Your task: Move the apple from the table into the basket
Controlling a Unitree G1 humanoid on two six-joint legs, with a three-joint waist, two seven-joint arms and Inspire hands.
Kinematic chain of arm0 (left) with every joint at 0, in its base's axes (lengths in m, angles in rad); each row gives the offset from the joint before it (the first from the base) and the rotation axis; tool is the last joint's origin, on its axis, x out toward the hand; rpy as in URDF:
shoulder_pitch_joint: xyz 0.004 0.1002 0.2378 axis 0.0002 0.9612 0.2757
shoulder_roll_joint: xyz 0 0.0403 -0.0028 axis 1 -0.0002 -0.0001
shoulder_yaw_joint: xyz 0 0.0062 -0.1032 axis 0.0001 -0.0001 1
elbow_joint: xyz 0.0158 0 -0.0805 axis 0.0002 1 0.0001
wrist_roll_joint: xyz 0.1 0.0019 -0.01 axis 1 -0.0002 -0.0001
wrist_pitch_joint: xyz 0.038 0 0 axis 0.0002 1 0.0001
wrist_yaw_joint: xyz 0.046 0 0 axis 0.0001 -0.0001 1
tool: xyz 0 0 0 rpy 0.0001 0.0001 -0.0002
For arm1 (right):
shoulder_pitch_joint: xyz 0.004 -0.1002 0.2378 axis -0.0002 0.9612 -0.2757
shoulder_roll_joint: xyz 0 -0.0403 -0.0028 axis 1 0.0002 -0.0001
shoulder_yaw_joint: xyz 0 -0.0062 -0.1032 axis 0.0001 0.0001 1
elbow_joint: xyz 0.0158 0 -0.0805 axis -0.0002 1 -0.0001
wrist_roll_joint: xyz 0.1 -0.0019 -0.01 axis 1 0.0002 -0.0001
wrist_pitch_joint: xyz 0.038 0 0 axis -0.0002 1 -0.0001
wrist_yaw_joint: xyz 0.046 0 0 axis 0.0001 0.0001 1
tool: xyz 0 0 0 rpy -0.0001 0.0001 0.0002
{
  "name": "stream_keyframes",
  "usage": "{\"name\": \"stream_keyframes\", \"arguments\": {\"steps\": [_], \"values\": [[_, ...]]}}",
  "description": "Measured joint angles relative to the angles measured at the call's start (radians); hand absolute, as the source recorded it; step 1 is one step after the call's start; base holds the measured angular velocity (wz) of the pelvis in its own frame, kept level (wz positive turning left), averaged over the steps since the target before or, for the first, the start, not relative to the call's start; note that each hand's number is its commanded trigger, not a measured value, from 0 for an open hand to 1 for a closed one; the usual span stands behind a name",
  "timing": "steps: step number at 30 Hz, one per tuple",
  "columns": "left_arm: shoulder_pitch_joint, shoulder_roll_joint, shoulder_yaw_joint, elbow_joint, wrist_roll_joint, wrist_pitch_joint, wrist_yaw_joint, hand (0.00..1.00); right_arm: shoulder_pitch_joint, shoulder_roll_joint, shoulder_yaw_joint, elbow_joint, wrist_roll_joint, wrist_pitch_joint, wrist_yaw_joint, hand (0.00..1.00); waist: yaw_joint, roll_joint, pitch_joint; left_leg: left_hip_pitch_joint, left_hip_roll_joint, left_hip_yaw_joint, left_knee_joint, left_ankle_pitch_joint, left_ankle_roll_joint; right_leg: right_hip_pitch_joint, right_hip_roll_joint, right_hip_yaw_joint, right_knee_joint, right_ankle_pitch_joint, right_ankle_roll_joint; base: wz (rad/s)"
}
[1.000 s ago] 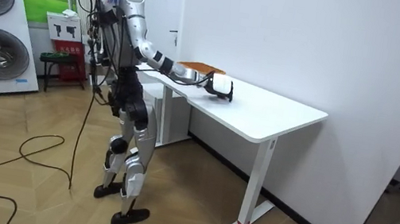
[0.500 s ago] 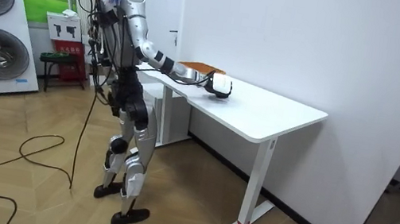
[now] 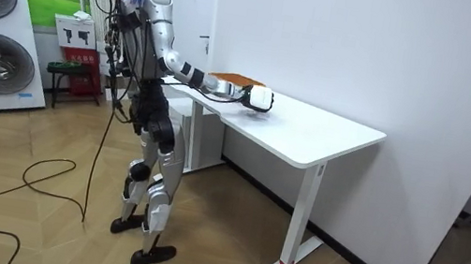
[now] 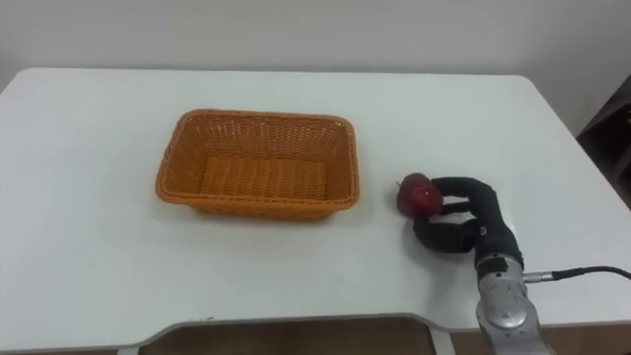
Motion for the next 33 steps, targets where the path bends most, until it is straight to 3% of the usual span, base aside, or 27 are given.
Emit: {"name": "stream_keyframes", "arguments": {"steps": [3,6,17,25,30,31,33], "values": [[0.003,-0.003,0.006,0.000,0.002,0.000,0.000,0.00,-0.001,0.000,-0.002,-0.101,0.017,0.000,-0.037,1.00,0.000,0.012,-0.0054,-0.001,0.000,0.001,0.001,0.000,0.000,-0.003,0.000,0.000,0.000,0.000,0.000,-0.02],[0.004,-0.011,0.008,0.001,0.004,0.000,0.000,0.00,-0.003,0.000,-0.003,-0.164,0.008,0.000,-0.060,1.00,0.004,0.015,-0.0058,-0.002,0.000,0.000,0.002,0.000,0.000,-0.002,0.000,-0.001,0.000,0.000,0.000,0.00],[0.003,-0.025,0.004,0.003,-0.001,0.001,0.023,0.00,-0.002,0.000,-0.019,-0.362,0.013,0.002,-0.105,1.00,0.000,0.011,-0.0051,-0.002,0.000,0.001,0.003,0.000,0.000,-0.001,0.000,0.004,0.000,0.000,0.000,0.00],[-0.004,-0.025,-0.001,0.003,-0.001,-0.012,0.023,0.00,-0.003,-0.001,0.002,-0.418,-0.047,0.000,-0.085,1.00,0.027,-0.003,-0.0044,0.000,0.000,0.003,0.000,0.000,0.000,0.001,0.001,0.005,-0.002,0.000,0.000,0.00],[-0.017,-0.022,-0.024,0.005,-0.001,-0.017,0.018,0.00,-0.013,-0.005,0.077,-0.446,-0.125,-0.001,-0.052,0.89,0.032,0.001,-0.0006,-0.001,0.001,0.000,-0.006,0.000,0.000,-0.002,0.002,0.002,-0.004,0.000,0.000,0.00],[-0.020,-0.020,-0.028,0.005,-0.001,-0.017,0.018,0.00,-0.013,-0.005,0.093,-0.462,-0.137,-0.001,-0.045,0.74,0.033,0.002,0.0000,-0.001,0.001,-0.001,-0.007,0.000,0.000,-0.002,0.002,0.001,-0.004,0.000,0.000,0.00],[-0.025,-0.018,-0.041,0.005,-0.001,-0.016,0.017,0.00,-0.014,-0.005,0.113,-0.474,-0.144,-0.001,-0.035,0.69,0.035,0.001,-0.0001,-0.001,0.001,-0.002,-0.007,0.000,0.000,-0.002,0.002,0.000,-0.004,0.000,0.000,0.00]]}}
